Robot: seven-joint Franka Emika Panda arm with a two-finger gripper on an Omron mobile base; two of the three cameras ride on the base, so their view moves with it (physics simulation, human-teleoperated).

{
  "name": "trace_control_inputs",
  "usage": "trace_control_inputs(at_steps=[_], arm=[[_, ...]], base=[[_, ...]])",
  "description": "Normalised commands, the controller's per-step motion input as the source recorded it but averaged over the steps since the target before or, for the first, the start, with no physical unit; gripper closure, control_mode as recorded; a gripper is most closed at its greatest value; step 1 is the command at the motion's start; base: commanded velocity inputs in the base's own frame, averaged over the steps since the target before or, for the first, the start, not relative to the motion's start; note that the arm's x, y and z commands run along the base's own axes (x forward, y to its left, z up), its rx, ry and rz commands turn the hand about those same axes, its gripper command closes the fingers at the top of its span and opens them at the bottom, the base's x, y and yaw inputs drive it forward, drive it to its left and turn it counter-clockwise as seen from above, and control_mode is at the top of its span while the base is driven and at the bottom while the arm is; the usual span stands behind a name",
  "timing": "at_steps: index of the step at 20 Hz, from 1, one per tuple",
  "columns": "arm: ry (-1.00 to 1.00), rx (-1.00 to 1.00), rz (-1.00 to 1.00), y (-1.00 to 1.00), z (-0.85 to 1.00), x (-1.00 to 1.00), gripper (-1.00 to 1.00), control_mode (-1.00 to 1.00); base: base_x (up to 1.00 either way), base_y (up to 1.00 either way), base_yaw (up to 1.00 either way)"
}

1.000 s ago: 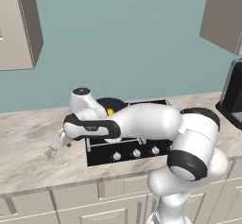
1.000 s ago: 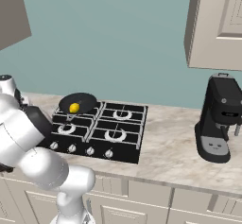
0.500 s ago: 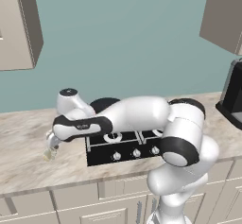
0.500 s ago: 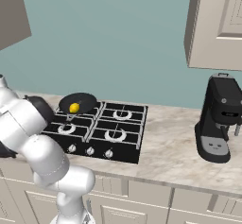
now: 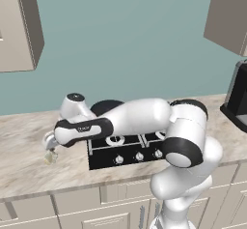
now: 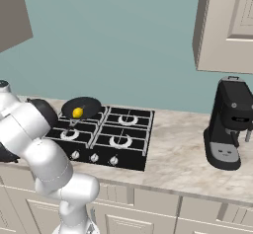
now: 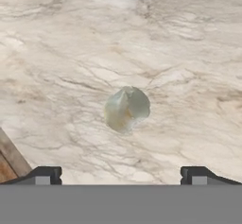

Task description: Put the lemon and garlic in the pan. Then turn on the rear left burner and set the heat to medium.

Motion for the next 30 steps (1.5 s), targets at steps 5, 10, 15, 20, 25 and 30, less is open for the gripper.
trace_control_inputs(at_steps=[5, 10, 15, 20, 25, 30], arm=[[0.02, 0.0, -0.04, 0.29, -0.12, 0.1, -1.0, -1.0], [0.06, -0.02, -0.05, 0.37, 0.0, 0.1, -1.0, -1.0], [0.08, -0.08, -0.01, 0.08, 0.08, 0.05, -1.0, -1.0], [0.1, -0.13, 0.0, 0.0, 0.0, 0.23, -1.0, -1.0], [0.04, -0.02, 0.0, 0.02, -0.03, 0.21, -1.0, -1.0], [0.01, 0.0, 0.0, 0.2, -0.2, 0.11, -1.0, -1.0]], base=[[0.0, 0.0, 0.0], [0.0, 0.0, 0.0], [0.0, 0.0, 0.0], [0.0, 0.0, 0.0], [0.0, 0.0, 0.0], [0.0, 0.0, 0.0]])
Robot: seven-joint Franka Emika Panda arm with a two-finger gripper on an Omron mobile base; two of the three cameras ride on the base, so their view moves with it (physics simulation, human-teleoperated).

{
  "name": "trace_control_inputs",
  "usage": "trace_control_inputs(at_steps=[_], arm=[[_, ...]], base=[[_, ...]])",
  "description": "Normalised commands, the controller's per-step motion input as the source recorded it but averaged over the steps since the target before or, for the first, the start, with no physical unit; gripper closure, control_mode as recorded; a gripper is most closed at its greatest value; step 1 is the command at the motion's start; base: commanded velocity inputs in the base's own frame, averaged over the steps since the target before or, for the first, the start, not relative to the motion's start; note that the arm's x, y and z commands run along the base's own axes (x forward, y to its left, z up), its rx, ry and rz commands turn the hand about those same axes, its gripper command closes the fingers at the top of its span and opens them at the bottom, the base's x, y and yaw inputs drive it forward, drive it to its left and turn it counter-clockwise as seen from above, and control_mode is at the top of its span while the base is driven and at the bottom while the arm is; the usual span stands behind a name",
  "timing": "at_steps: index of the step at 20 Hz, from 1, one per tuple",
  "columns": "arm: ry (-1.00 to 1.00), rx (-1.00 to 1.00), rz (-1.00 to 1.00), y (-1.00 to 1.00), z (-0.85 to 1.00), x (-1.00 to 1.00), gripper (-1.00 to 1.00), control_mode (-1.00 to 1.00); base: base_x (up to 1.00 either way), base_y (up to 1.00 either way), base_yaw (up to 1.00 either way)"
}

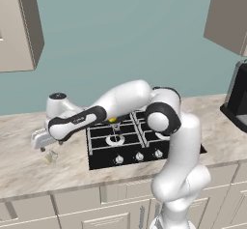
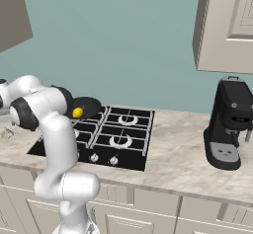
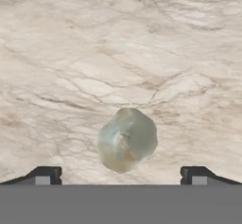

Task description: Put the lemon and garlic in the pan. Then turn on the rear left burner and set the heat to medium.

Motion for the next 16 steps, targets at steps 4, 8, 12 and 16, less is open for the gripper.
trace_control_inputs(at_steps=[4, 8, 12, 16], arm=[[0.0, 0.0, 0.0, 0.11, -0.28, 0.12, -1.0, -1.0], [0.0, 0.0, 0.0, 0.02, -0.32, 0.02, -1.0, -1.0], [0.0, 0.0, 0.0, 0.0, -0.14, 0.0, -1.0, -1.0], [0.0, 0.0, 0.0, 0.0, -0.03, 0.0, -1.0, -1.0]], base=[[0.0, 0.0, 0.0], [0.0, 0.0, 0.0], [0.0, 0.0, 0.0], [0.0, 0.0, 0.0]])
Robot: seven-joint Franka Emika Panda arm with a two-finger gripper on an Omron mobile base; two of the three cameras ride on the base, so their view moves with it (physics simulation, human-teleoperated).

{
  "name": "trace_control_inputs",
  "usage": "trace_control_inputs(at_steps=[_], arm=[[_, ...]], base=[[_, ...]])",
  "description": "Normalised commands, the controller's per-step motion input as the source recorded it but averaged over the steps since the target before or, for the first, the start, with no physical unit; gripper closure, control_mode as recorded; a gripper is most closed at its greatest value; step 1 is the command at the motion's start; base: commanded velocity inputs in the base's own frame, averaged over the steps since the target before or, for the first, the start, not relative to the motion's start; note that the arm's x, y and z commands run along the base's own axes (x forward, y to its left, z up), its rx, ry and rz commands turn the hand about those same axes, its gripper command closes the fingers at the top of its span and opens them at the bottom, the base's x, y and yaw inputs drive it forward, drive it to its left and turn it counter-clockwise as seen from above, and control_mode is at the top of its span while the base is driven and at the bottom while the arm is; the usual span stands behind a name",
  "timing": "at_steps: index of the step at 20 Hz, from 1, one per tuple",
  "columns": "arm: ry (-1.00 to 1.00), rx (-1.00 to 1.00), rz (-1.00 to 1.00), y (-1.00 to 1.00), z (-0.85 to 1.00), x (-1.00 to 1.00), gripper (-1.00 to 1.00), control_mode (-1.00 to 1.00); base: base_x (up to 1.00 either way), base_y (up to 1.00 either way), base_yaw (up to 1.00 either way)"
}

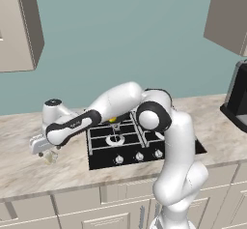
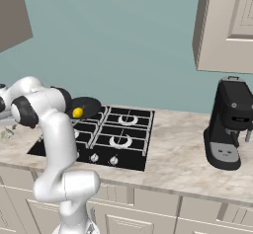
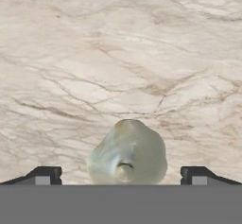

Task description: Put the lemon and garlic in the pan. Then turn on the rear left burner and set the heat to medium.

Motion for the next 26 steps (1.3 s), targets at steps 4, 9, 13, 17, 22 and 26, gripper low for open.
trace_control_inputs(at_steps=[4, 9, 13, 17, 22, 26], arm=[[0.0, 0.0, 0.0, 0.0, -0.01, -0.08, -1.0, -1.0], [0.0, 0.0, 0.0, 0.0, -0.08, -0.03, -1.0, -1.0], [0.0, 0.0, 0.0, -0.03, -0.22, 0.0, -1.0, -1.0], [0.0, 0.0, 0.0, -0.02, -0.31, 0.0, -1.0, -1.0], [0.0, 0.0, 0.0, 0.0, -0.29, 0.0, -1.0, -1.0], [0.0, 0.0, 0.0, 0.0, -0.07, -0.01, 1.0, -1.0]], base=[[0.0, 0.0, 0.0], [0.0, 0.0, 0.0], [0.0, 0.0, 0.0], [0.0, 0.0, 0.0], [0.0, 0.0, 0.0], [0.0, 0.0, 0.0]])
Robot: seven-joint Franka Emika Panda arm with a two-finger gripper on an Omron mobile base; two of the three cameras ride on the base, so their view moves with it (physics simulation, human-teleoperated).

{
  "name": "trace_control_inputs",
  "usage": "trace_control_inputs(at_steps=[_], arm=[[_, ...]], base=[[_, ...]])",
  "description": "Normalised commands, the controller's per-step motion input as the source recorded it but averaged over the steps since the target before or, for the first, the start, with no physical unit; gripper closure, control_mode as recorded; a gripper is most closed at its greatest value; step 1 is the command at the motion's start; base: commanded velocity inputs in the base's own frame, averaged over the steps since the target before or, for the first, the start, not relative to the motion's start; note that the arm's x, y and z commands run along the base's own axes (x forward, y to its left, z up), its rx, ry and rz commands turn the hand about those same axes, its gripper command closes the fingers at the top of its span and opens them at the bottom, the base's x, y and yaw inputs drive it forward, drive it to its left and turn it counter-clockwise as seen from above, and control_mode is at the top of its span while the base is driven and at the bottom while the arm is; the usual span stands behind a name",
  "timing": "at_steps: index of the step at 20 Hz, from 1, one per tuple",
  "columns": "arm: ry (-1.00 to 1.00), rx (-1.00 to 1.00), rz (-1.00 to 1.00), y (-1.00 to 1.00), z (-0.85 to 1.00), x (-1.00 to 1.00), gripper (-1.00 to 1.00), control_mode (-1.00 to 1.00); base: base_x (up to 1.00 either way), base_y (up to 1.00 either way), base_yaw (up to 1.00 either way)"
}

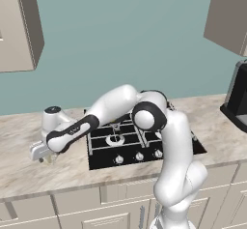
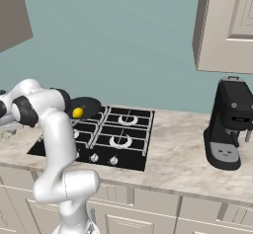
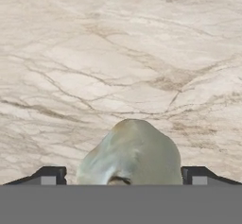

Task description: Put the lemon and garlic in the pan. Then turn on the rear left burner and set the heat to medium.

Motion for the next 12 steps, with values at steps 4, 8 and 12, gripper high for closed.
trace_control_inputs(at_steps=[4, 8, 12], arm=[[0.0, 0.0, 0.0, 0.0, 0.0, 0.0, 1.0, -1.0], [0.0, 0.0, 0.0, 0.0, 0.0, -0.02, 1.0, -1.0], [0.0, 0.0, 0.0, -0.23, 0.1, -0.08, 1.0, -1.0]], base=[[0.0, 0.0, 0.0], [0.0, 0.0, 0.0], [0.0, 0.0, 0.0]])
